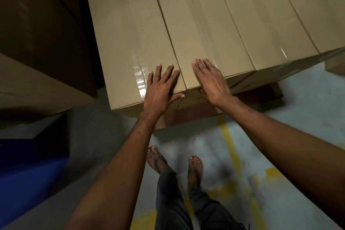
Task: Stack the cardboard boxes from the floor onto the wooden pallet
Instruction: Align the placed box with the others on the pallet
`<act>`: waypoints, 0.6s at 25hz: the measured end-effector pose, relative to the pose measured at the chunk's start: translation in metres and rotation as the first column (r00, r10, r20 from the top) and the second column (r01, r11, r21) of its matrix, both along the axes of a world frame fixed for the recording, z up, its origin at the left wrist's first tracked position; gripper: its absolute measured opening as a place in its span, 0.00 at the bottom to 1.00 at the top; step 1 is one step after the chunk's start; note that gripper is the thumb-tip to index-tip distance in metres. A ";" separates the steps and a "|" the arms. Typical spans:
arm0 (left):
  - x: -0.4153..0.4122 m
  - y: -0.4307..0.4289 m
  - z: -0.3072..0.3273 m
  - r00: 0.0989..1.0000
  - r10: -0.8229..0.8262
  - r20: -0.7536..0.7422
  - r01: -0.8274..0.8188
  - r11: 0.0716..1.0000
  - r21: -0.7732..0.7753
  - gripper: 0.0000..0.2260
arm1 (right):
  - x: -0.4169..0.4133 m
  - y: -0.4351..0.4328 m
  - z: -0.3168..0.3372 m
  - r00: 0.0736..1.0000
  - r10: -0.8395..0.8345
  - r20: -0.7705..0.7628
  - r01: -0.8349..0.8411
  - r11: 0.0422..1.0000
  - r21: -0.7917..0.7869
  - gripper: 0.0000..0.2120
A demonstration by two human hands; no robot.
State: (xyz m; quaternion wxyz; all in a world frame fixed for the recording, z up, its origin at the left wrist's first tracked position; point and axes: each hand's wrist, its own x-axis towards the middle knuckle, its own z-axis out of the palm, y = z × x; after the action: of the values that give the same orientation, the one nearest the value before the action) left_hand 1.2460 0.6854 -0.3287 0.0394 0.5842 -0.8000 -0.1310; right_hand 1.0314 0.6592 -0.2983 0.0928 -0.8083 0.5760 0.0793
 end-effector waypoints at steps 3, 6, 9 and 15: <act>0.003 0.000 -0.003 1.000 -0.001 -0.003 0.001 1.000 -0.025 0.39 | -0.002 0.005 -0.011 1.000 0.014 -0.016 -0.015 0.999 -0.042 0.47; 0.003 -0.002 -0.005 0.999 0.000 -0.045 -0.001 1.000 -0.024 0.39 | -0.002 0.008 -0.019 0.999 0.022 -0.026 -0.023 0.999 -0.040 0.48; 0.001 -0.001 -0.005 0.999 0.009 -0.052 -0.009 1.000 -0.002 0.39 | -0.003 0.008 -0.019 0.999 0.030 -0.021 -0.031 0.999 -0.024 0.48; -0.013 0.001 0.023 0.998 0.054 -0.032 -0.049 0.989 0.143 0.42 | -0.015 0.018 -0.006 0.998 0.055 -0.003 -0.055 0.997 0.049 0.51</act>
State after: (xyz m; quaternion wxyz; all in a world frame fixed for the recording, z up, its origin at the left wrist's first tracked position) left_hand 1.2333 0.6860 -0.3060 0.0156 0.6036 -0.7724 -0.1969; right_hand 1.0167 0.6770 -0.3044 0.1091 -0.8211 0.5516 0.0976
